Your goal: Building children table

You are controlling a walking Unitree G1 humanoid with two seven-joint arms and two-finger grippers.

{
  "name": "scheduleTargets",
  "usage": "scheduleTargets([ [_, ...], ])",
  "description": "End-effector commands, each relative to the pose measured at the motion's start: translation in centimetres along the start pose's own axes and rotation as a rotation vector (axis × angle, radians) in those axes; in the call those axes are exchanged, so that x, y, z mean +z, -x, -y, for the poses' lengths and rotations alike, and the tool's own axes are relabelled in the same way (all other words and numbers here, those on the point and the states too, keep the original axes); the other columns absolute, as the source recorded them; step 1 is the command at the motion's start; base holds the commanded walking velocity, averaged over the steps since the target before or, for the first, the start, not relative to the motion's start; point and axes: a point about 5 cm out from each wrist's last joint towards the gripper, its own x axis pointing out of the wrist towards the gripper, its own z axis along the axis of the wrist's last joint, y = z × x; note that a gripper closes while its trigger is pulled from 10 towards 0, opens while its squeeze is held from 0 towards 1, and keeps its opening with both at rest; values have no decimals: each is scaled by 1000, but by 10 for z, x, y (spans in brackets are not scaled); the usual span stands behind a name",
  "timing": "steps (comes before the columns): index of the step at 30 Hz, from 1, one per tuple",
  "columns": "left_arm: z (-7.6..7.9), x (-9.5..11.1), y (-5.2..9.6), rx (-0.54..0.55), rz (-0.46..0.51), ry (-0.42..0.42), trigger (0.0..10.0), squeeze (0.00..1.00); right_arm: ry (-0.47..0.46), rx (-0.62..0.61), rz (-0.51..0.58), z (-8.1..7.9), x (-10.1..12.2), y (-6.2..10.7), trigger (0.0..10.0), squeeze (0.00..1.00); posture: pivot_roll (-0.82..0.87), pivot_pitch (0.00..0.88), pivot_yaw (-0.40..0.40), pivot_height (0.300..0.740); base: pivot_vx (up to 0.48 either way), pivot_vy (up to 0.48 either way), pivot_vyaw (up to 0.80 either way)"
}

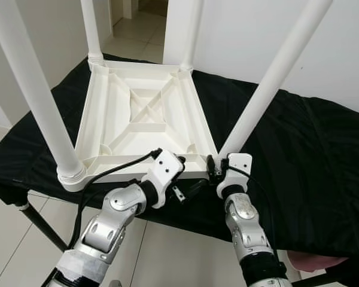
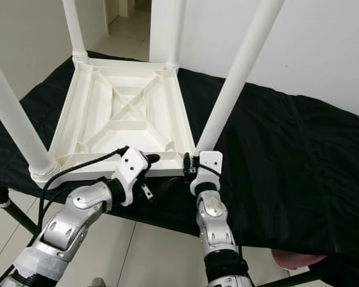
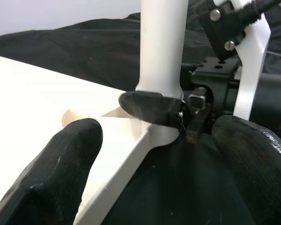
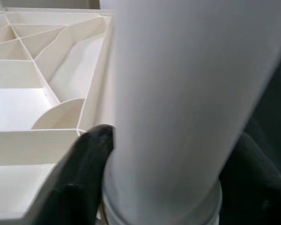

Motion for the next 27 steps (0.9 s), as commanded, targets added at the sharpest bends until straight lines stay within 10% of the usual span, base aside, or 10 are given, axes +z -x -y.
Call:
scheduleTargets([
  [1,0,1,-2,-8,-3,0,10000,0,-21,-37,-6,11,0,2,10000,741,-19,0,-86,740,0,0,0],
  [2,0,1,-2,-8,-3,0,10000,0,-21,-37,-6,11,0,2,10000,741,-19,0,-86,740,0,0,0],
  [3,0,1,-2,-6,-3,-1,10000,0,-32,0,15,13,4,0,10000,1000,-16,0,-89,740,0,0,0],
  [9,-1,1,-2,-3,-2,-3,10000,0,-33,94,22,14,10,-3,10000,1000,-11,0,-92,740,0,0,0],
  [10,-2,2,-3,-1,-1,-4,10000,0,-14,166,22,15,13,-6,10000,420,-9,0,-91,740,0,0,0],
  [11,-2,2,-3,-1,-1,-4,10000,0,-14,166,22,15,13,-6,10000,420,-9,0,-91,740,0,0,0],
  [12,-3,2,-3,1,0,-5,10000,0,5,257,8,15,14,-9,10000,0,-10,0,-90,740,0,0,0],
  [14,-3,3,-3,0,1,-10,10000,0,71,457,-13,18,14,-16,10000,0,-10,0,-87,740,0,0,0],
  [26,-10,6,-4,9,5,-30,10000,0,150,688,-87,17,14,-35,10000,0,10,0,-87,740,0,0,0],
  [27,-10,7,-4,9,6,-31,10000,0,163,709,-112,17,11,-36,7922,0,20,0,-89,740,0,0,0],
])
